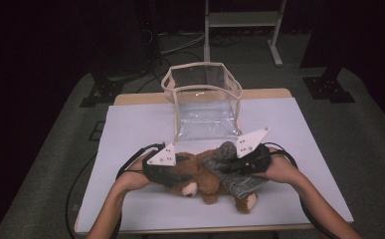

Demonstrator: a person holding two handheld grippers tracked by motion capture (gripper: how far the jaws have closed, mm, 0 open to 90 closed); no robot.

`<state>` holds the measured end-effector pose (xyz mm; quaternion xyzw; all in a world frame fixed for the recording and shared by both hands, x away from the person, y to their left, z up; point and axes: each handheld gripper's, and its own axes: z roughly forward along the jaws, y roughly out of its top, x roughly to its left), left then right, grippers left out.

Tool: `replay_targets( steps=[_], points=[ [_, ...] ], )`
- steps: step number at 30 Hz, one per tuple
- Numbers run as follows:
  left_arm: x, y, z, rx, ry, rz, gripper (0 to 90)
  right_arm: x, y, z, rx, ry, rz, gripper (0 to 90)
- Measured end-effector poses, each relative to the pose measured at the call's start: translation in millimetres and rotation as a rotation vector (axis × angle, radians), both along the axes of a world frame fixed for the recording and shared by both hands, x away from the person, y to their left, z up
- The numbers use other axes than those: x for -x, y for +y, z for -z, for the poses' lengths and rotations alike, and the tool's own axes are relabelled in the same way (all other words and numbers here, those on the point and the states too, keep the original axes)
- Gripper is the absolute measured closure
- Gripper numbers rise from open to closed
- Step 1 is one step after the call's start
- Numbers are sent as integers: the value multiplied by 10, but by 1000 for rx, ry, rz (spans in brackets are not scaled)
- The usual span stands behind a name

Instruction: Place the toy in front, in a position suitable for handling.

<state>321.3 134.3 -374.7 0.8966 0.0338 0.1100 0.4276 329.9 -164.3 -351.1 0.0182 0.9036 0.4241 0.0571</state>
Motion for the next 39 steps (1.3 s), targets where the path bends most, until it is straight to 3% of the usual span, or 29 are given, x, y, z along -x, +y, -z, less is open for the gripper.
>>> replay_targets(
  steps=[5, 9, 12, 14, 19, 23, 27, 31, 32, 33, 35, 39],
  points=[
    [-3, -16, 2, -4, 0, 5, 446, 4, -96, -90, -33, -2, 21, 809],
    [7, -14, 2, -9, -2, 5, 446, 40, 130, -143, -15, -38, -23, 808],
    [11, -5, 6, -7, -2, 4, 446, 6, 143, -79, 2, -25, -17, 808],
    [13, -8, 8, -4, -2, 7, 446, -57, -12, 64, -26, 22, 22, 809],
    [7, -29, 2, -6, -5, 12, 446, -62, -260, 109, -47, 38, 71, 809],
    [6, -42, -2, -14, -8, 15, 446, -52, -309, 0, -31, 5, 94, 808],
    [8, -43, -4, -16, -10, 15, 444, -123, -150, -117, -52, -19, 76, 808],
    [8, -25, 5, -9, -6, 17, 442, -234, -49, -15, -28, 11, 77, 807],
    [8, -21, 0, -7, -2, 16, 435, -268, -74, 93, -30, 56, 80, 808],
    [8, -21, 0, -7, -2, 16, 417, -268, -74, 93, -30, 56, 80, 808],
    [14, -9, -27, -2, 10, 9, 392, -250, -121, 179, -49, 98, 86, 809],
    [47, 62, -73, 4, 12, -29, 284, -186, -168, 204, -51, 92, 87, 809]
  ],
)
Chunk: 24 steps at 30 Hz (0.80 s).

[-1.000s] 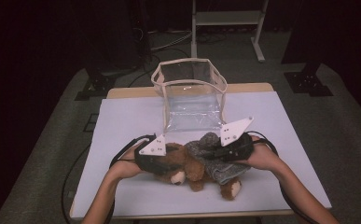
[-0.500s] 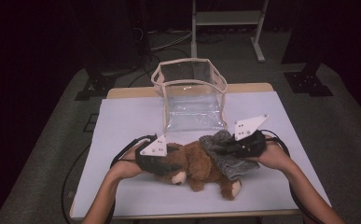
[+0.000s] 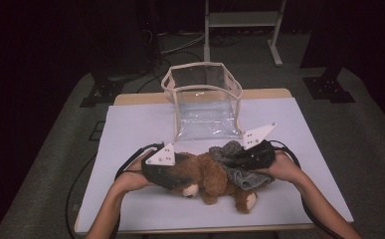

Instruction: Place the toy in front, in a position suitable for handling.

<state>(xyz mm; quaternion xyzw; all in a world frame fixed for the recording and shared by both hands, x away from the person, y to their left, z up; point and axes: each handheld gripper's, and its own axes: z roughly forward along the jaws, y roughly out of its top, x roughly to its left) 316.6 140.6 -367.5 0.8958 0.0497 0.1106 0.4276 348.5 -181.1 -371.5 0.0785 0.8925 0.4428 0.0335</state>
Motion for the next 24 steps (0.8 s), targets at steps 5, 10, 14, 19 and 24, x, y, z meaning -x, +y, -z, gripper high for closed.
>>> replay_targets(
  steps=[5, 10, 14, 19, 24],
  points=[
    [4, 243, 32, 3, 56, -80, 186, 48, -41, 19, 7, -2, 3, 810],
    [-16, 295, 110, 7, 75, -73, 296, 73, -86, 37, 4, 3, 6, 810],
    [-58, 211, 225, 12, 56, -58, 404, 102, -120, 50, 0, 14, 11, 810],
    [-107, 79, 227, 0, 39, -41, 419, 132, -221, 66, -7, 30, 22, 810],
    [-158, -106, 190, -31, 12, -19, 418, 169, -325, 54, 8, 27, 39, 809]
  ],
)
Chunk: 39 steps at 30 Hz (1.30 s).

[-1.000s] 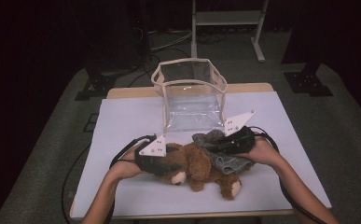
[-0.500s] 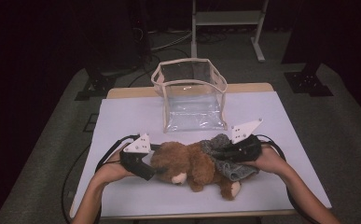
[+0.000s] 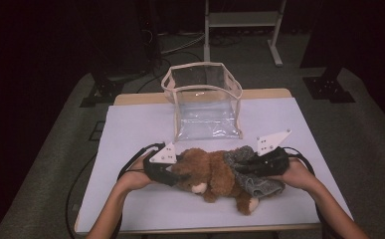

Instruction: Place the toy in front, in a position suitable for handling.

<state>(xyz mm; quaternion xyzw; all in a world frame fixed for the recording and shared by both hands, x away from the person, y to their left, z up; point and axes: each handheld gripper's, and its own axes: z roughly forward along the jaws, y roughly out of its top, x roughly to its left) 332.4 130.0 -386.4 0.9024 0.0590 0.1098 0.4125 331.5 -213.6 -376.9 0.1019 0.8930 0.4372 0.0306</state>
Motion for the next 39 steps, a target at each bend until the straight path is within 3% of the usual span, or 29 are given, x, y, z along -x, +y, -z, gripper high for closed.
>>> replay_targets(
  steps=[4, 5, 10, 11, 15, 18, 20, 21, 24, 25, 27, 29, 34, 37, 39],
  points=[
    [-17, -86, -5, 1, 0, 13, 418, 14, -88, -23, 7, -7, 14, 809],
    [-18, -125, 2, 8, 4, 22, 418, 17, -161, -83, 1, -35, 26, 809],
    [-14, -178, 24, 32, 11, 29, 416, 33, -200, -279, -20, -80, 28, 809],
    [-18, -175, 19, 23, 6, 27, 415, 50, -145, -399, -23, -106, 8, 809],
    [8, -155, 14, 13, -1, 23, 410, 71, 64, -586, -31, -138, -50, 808],
    [20, -150, 12, 11, -4, 23, 409, 78, 201, -605, -28, -141, -84, 807],
    [31, -140, 9, 6, -9, 21, 406, 84, 286, -556, 1, -145, -99, 806],
    [41, -125, 11, 2, -11, 20, 404, 86, 322, -439, 33, -121, -105, 805],
    [50, -116, 15, 9, -7, 17, 403, 82, 287, -303, 54, -110, -103, 806],
    [54, -115, 14, 8, -10, 19, 404, 94, 188, -232, 33, -88, -86, 806],
    [63, -130, 1, 0, -18, 26, 404, 114, 84, -223, 43, -89, -63, 806],
    [63, -133, -4, -3, -20, 26, 404, 131, 19, -249, 72, -99, -46, 806],
    [64, -136, -9, -8, -23, 29, 404, 133, 48, -443, 60, -134, -42, 806],
    [69, -141, -16, -13, -31, 33, 404, 97, 241, -571, 43, -158, -74, 806],
    [85, -145, -25, -22, -40, 36, 403, 45, 522, -555, 70, -152, -120, 805]
  ],
)
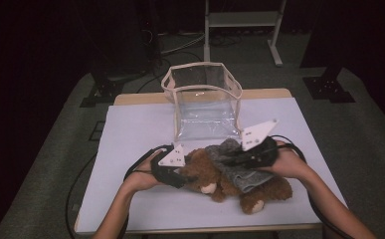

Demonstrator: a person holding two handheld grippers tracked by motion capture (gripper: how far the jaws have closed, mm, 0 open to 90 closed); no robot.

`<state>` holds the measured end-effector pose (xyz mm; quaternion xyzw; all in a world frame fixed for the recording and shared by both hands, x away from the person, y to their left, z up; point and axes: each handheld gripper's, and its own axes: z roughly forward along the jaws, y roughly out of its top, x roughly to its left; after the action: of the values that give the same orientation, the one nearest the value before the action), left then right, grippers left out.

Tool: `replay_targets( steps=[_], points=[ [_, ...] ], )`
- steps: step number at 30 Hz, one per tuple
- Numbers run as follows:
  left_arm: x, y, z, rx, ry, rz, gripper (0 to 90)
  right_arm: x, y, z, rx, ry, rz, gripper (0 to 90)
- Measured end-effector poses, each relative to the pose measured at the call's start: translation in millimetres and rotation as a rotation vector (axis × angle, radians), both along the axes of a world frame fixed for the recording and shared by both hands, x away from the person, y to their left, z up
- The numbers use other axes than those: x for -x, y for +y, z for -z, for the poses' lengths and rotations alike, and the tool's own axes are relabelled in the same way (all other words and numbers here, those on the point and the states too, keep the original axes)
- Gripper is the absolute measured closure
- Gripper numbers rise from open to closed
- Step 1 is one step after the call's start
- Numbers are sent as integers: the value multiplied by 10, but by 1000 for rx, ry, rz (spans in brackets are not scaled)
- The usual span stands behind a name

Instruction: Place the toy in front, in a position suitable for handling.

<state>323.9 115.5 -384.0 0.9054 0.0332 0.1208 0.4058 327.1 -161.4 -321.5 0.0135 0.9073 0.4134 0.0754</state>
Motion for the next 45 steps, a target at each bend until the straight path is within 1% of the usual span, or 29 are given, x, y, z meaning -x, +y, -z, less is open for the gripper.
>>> replay_targets(
  steps=[1, 2, 3, 4, 5, 7, 9, 10, 13, 14, 16, 20, 21, 22, 25, 26, 28, 29, 30, 31, 34, 36, 37, 38, 39, 40, 41, 43, 45],
  points=[
    [0, 0, 0, 0, 0, 0, 403, 0, 0, 0, 0, 0, 0, 805],
    [8, -3, 3, 4, 1, -3, 403, -34, 158, 83, 38, 6, -19, 805],
    [12, 0, 4, 1, 0, -3, 403, -34, 158, 83, 38, 6, -19, 805],
    [13, 9, 8, -7, 0, -4, 403, -28, 241, 192, 59, 21, -26, 806],
    [15, 22, 18, -2, 4, -3, 403, -21, 240, 219, 63, 13, -33, 806],
    [16, 25, 21, 3, 7, -3, 403, 2, 225, 245, 61, 14, -32, 806],
    [16, 14, 8, 0, 5, 2, 403, 92, 129, 286, 89, -10, -25, 810],
    [16, 14, 8, 0, 5, 2, 403, 92, 129, 286, 89, -10, -25, 810],
    [22, 5, -6, 2, 3, 12, 401, 174, 12, 318, 99, -16, -16, 813],
    [27, 5, -5, 14, 9, 10, 398, 186, -12, 323, 101, -22, -18, 813],
    [28, 14, -6, 17, 10, 10, 395, 214, -68, 329, 94, -21, -11, 813],
    [28, 23, -2, 26, 13, 16, 397, 241, -171, 339, 71, -1, -5, 812],
    [30, 21, -3, 27, 9, 21, 397, 241, -171, 339, 71, -1, -5, 812],
    [34, 18, -1, 26, 4, 27, 402, 219, -179, 310, 42, 19, -5, 812],
    [27, 17, 3, 19, 1, 24, 403, 204, -144, 271, 21, 24, -11, 812],
    [24, 18, 3, 15, 0, 25, 403, 180, -54, 213, 13, 2, -24, 812],
    [32, 14, 2, 18, -1, 26, 403, 146, 67, 156, 0, -16, -39, 811],
    [32, 14, 2, 18, -1, 26, 403, 146, 67, 156, 0, -16, -39, 811],
    [39, 16, -4, 18, -4, 29, 403, 96, 193, 119, -15, -32, -46, 811],
    [39, 16, -4, 18, -4, 29, 403, 96, 193, 119, -15, -32, -46, 811],
    [42, 25, 2, 24, -5, 32, 403, 7, 338, 136, -45, -19, -44, 811],
    [37, 43, 22, 22, -2, 27, 403, -37, 372, 217, -33, -9, -43, 810],
    [37, 51, 26, 28, 1, 24, 403, -52, 315, 259, -25, 2, -31, 810],
    [37, 51, 26, 28, 1, 24, 403, -52, 315, 259, -25, 2, -31, 810],
    [37, 44, 20, 30, -2, 27, 403, -66, 220, 283, -10, -1, -18, 810],
    [37, 44, 20, 30, -2, 27, 403, -66, 220, 283, -10, -1, -18, 810],
    [38, 37, 16, 35, -1, 30, 404, -70, 124, 294, -7, 11, 0, 809],
    [43, 16, -1, 34, -3, 36, 404, -66, 102, 288, -15, 18, 3, 809],
    [43, 11, -6, 26, -7, 32, 405, -49, 155, 248, -24, 2, -8, 809]
  ],
)
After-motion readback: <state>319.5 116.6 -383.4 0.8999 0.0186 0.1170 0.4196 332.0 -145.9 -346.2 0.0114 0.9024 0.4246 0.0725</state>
